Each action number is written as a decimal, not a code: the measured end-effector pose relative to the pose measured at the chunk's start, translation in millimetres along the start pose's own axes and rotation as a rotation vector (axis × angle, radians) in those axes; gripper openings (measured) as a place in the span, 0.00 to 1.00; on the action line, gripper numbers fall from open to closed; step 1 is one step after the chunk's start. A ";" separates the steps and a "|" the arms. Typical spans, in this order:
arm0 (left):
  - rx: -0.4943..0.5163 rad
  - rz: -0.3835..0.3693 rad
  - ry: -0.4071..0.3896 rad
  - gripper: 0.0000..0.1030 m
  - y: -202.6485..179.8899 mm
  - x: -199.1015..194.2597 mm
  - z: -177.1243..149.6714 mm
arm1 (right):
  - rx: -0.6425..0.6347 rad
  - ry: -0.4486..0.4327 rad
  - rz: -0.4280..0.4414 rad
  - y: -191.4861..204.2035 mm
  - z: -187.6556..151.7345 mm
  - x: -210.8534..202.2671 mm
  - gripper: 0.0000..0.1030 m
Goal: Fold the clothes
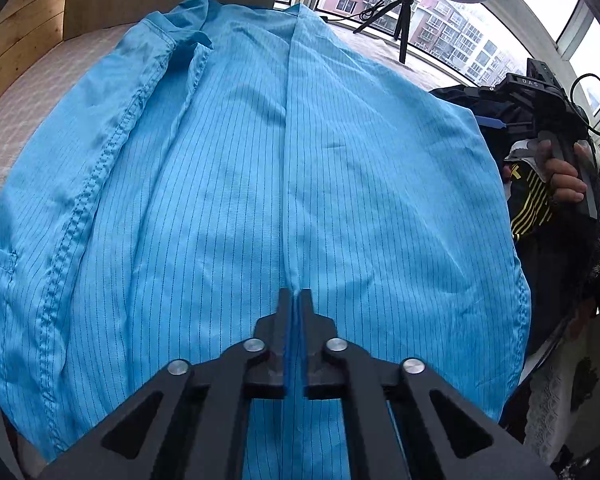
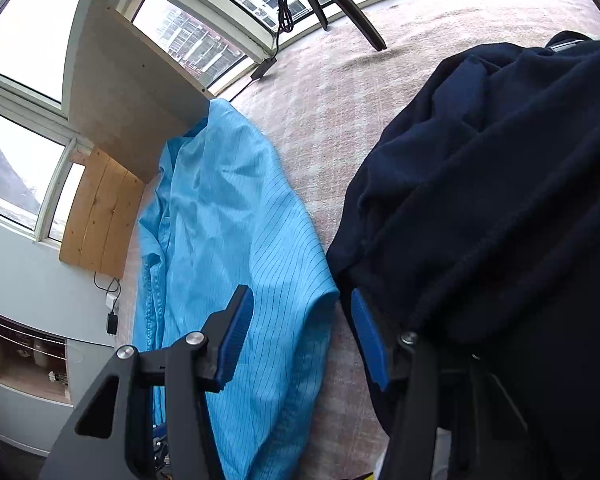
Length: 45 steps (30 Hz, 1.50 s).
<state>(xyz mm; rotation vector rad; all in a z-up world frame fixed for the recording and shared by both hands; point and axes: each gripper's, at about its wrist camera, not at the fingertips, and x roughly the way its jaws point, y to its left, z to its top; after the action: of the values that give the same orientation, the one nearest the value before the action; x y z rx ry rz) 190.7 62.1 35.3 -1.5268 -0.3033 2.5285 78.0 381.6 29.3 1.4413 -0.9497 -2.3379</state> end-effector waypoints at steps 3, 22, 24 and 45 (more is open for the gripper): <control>-0.051 0.017 -0.056 0.00 6.5 -14.4 1.6 | 0.017 0.000 0.013 -3.8 2.4 -0.1 0.50; 0.049 -0.090 -0.049 0.45 -50.0 -51.0 -46.5 | -0.155 0.104 -0.206 15.1 10.9 34.7 0.04; 0.149 -0.106 -0.026 0.45 -81.5 -44.7 -62.6 | -0.156 0.117 -0.224 15.3 11.7 35.7 0.04; 0.255 -0.090 -0.023 0.01 -153.7 -13.4 -94.0 | -0.210 0.110 -0.304 56.9 11.2 28.0 0.04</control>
<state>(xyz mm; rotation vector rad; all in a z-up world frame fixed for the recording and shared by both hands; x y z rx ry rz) 286.7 214.9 44.1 -1.3584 -0.0477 2.4079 47.2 328.6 48.9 1.7035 -0.4662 -2.4428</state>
